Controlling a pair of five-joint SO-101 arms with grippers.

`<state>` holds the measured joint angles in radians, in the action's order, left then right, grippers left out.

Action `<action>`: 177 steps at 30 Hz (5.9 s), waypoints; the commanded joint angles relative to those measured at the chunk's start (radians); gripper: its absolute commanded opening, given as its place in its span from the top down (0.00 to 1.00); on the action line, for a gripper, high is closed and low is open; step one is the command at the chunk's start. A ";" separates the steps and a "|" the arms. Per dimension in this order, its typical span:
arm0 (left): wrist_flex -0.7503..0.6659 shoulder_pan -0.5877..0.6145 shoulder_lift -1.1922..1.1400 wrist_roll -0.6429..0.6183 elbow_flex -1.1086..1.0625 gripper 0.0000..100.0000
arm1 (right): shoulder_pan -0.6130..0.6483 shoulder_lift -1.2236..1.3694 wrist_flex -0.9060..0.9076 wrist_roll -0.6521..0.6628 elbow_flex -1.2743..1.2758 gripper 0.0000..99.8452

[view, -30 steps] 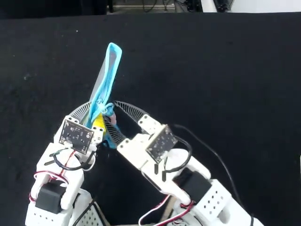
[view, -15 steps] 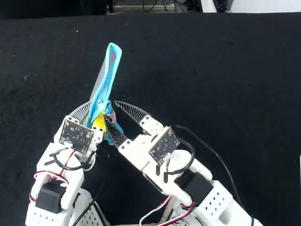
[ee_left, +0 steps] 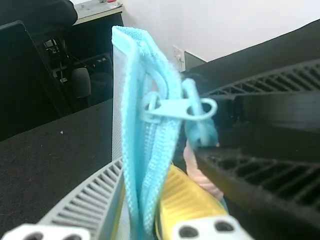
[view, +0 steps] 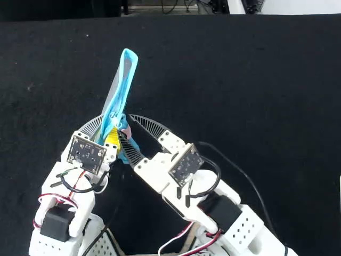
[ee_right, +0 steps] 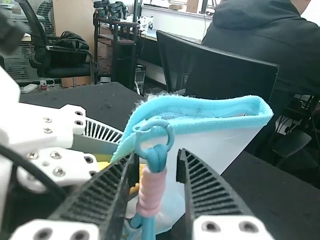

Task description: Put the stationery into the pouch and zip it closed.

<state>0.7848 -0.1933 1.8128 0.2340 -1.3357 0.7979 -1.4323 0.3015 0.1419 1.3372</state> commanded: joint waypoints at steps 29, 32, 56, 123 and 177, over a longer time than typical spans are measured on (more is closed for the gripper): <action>-0.029 0.015 0.009 0.012 0.025 0.95 | 0.078 0.099 -0.106 -0.003 -0.036 0.88; -0.029 0.042 0.009 0.012 0.028 0.95 | 0.078 0.120 -0.106 -0.003 -0.053 0.88; -0.029 0.039 0.009 0.008 0.027 0.95 | -0.057 0.117 -0.112 -0.003 -0.050 0.88; 0.017 -0.044 0.009 0.061 0.036 0.97 | -0.130 0.122 0.210 0.034 -0.239 0.85; 0.023 -0.051 0.009 0.060 0.036 0.97 | -0.261 0.119 -0.034 -0.032 -0.147 0.99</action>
<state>0.8063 -0.2363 1.8128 0.2938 -1.3357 0.5846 -1.3157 0.3092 0.1220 1.2206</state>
